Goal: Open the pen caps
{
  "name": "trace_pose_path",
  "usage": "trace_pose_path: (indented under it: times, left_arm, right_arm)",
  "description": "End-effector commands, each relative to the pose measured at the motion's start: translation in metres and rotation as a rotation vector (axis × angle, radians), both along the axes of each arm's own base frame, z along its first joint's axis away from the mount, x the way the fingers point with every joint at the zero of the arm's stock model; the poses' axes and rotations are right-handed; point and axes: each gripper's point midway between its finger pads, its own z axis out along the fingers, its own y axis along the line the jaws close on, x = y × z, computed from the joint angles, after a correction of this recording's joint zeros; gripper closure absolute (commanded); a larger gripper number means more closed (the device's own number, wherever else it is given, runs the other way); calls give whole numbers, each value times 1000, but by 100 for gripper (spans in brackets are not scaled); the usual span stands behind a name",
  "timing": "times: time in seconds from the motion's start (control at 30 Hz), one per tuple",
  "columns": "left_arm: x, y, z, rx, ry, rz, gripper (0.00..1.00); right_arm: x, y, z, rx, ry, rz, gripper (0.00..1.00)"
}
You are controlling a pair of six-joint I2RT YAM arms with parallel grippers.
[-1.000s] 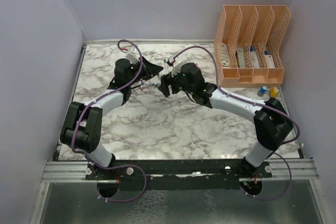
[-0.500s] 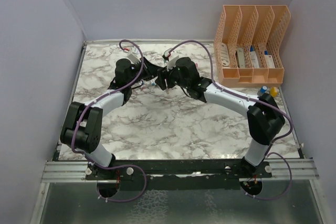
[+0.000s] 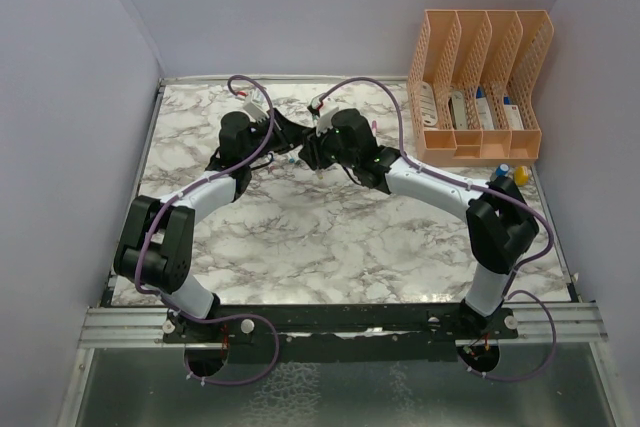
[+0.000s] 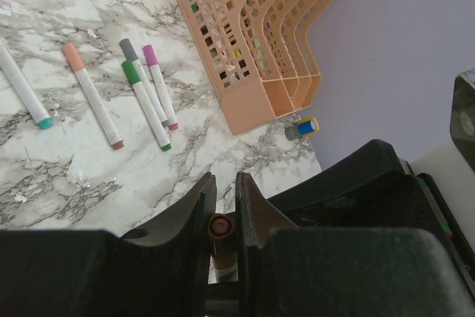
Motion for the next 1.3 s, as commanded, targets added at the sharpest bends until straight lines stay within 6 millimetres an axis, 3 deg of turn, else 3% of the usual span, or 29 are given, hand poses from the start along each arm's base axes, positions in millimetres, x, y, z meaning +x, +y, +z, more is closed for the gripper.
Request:
trace_pose_path:
  times: [0.0,0.33,0.73,1.0,1.27]
  left_arm:
    - [-8,-6,16,-4,-67,-35,100]
    - [-9,-10,14,5,-69,-43,100]
    - [6,1,10,90,-104,29,100]
    - [31,15,9,159,-114,110,100]
    - [45,20,6,164,-104,153,100]
  right_arm:
    - [4,7,8,16,-12,-4,67]
    - [4,6,7,5,-6,-7,98]
    - [-13,-10,-8,-46,49,-5,99]
    - [-58,-41,-40,-86,165,17,99]
    - [-87,-71,-46,-88,199,-13,99]
